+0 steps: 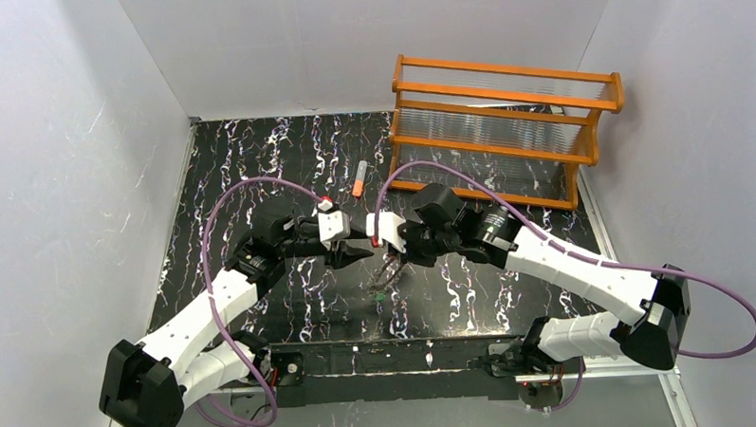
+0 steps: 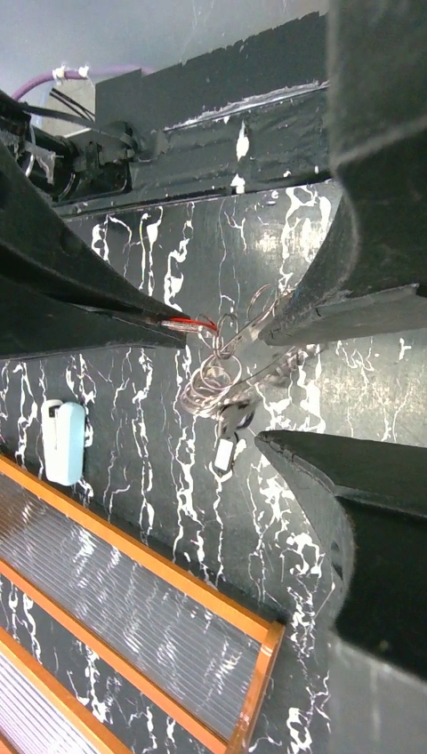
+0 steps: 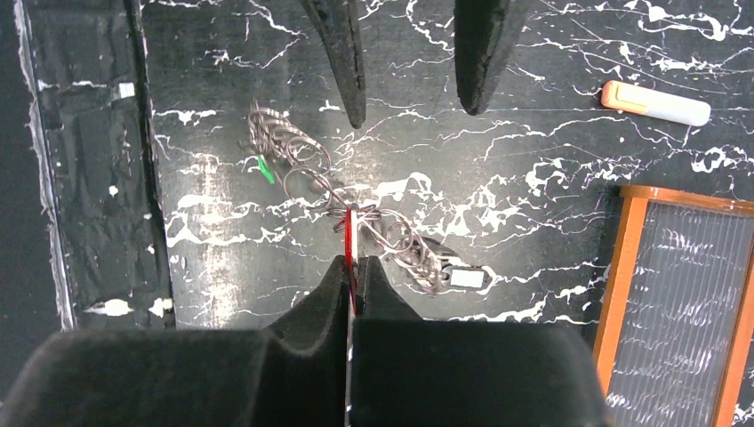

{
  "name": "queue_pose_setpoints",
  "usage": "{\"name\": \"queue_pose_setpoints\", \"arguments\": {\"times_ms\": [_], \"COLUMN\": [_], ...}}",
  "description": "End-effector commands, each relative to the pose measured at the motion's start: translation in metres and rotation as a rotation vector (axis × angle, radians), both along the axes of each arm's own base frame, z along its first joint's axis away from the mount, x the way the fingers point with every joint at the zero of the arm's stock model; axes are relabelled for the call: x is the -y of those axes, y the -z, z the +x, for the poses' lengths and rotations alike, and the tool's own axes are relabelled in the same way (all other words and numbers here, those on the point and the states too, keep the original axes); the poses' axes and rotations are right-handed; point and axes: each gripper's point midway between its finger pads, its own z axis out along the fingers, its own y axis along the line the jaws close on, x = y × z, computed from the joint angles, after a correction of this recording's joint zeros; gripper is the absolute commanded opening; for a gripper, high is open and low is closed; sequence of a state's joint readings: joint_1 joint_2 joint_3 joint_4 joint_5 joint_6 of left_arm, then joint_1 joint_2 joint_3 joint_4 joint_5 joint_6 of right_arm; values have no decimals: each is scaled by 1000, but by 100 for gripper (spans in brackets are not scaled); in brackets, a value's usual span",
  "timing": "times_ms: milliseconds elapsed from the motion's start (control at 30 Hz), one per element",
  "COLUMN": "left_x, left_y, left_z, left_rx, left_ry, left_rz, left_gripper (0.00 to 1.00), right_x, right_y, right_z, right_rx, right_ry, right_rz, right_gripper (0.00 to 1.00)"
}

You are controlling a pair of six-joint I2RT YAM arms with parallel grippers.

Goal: Remove the keys from the keyring

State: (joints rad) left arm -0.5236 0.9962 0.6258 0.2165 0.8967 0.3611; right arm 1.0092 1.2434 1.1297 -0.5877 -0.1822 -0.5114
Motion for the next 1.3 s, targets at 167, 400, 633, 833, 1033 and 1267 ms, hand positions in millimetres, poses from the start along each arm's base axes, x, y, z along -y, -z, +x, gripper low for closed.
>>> {"name": "queue_pose_setpoints", "arguments": {"times_ms": [167, 400, 633, 833, 1033, 1267], "left_x": [14, 20, 21, 18, 14, 16], "left_y": [-3, 10, 16, 16, 17, 17], "left_z": [-35, -36, -36, -32, -29, -31], "left_rx": [-6, -26, -19, -15, -11, -82], "left_ry": [175, 162, 141, 98, 61, 31], "left_rz": [-60, -19, -3, 16, 32, 16], "left_gripper": [39, 39, 40, 40, 40, 40], "right_x": [-8, -9, -10, -8, -3, -3], "right_y": [-29, -24, -26, -27, -23, -24], "right_z": [-8, -12, -12, -10, -10, -7], "right_rx": [146, 169, 146, 104, 89, 57], "right_ry": [-158, -182, -160, -96, -58, 14], "right_rz": [51, 39, 39, 31, 30, 32], "right_gripper": [1, 1, 1, 1, 1, 1]}}
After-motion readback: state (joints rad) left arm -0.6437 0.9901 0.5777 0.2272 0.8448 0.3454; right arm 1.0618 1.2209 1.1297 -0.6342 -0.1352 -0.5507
